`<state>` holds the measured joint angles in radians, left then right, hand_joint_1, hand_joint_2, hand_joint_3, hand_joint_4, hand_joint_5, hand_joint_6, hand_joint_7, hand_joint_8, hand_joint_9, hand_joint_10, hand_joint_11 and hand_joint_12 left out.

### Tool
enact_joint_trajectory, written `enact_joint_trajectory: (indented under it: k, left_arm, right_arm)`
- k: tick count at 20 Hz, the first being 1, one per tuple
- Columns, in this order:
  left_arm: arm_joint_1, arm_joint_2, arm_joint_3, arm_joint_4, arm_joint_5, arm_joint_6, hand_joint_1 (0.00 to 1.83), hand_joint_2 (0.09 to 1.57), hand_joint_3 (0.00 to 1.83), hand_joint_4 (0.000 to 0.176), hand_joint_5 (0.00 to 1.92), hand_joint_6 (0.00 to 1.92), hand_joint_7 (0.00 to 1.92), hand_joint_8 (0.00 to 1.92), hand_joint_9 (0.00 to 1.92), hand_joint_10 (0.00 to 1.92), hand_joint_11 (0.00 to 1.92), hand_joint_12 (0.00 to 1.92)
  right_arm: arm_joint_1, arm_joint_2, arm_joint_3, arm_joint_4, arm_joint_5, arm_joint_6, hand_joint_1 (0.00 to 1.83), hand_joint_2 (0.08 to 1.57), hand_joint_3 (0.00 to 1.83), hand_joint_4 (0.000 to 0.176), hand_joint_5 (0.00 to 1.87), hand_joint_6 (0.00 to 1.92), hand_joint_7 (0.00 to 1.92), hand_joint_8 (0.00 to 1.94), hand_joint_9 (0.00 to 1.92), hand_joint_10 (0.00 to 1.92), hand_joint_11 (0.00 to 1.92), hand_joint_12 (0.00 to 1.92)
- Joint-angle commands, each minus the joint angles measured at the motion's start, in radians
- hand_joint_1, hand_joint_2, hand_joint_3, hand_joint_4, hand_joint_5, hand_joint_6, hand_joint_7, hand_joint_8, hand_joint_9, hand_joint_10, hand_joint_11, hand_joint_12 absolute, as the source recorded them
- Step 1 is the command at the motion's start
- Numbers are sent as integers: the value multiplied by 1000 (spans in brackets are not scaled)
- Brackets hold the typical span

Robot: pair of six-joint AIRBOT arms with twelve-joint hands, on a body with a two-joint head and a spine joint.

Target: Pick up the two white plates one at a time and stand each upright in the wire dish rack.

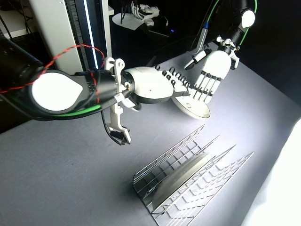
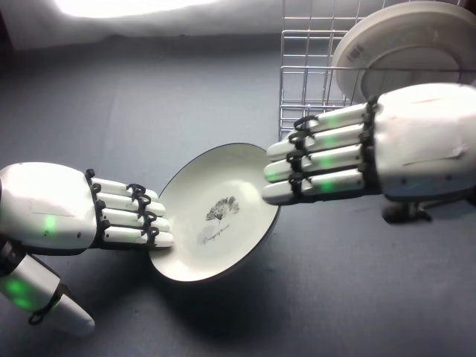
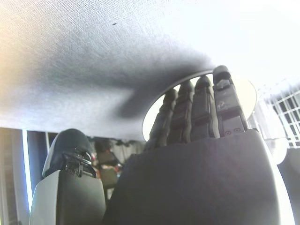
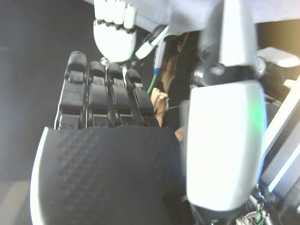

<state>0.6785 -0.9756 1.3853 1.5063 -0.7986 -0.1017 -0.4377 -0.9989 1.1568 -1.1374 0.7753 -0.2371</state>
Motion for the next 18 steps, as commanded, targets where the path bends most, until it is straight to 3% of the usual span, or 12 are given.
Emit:
enact_joint_trajectory:
  k: [1, 8, 11, 18]
  left_arm:
    - [7, -7, -7, -4, -58, -3, 0, 1095, 0, 0, 12, 5, 0, 0, 0, 0, 0, 0]
    - [6, -9, -3, -6, -58, -1, 0, 1098, 0, 0, 38, 10, 0, 0, 0, 0, 0, 0]
    - [6, -9, -3, -6, -58, -1, 0, 1100, 1, 0, 38, 9, 4, 2, 0, 0, 0, 0]
    - [5, -9, -3, -7, -58, -1, 0, 1111, 5, 0, 42, 7, 1, 0, 0, 0, 0, 0]
  right_arm:
    - [3, -10, -4, 62, 35, -5, 1561, 1040, 15, 0, 0, 0, 0, 0, 0, 0, 0, 417]
    - [4, -149, 30, 62, -96, -8, 1540, 1083, 12, 0, 0, 0, 0, 0, 0, 0, 0, 325]
    - [-4, -195, 42, 62, -128, -8, 1519, 1092, 8, 0, 0, 0, 0, 0, 0, 0, 0, 405]
    - [-5, -293, 93, 62, -184, -12, 1589, 1126, 6, 0, 14, 3, 0, 0, 0, 0, 0, 346]
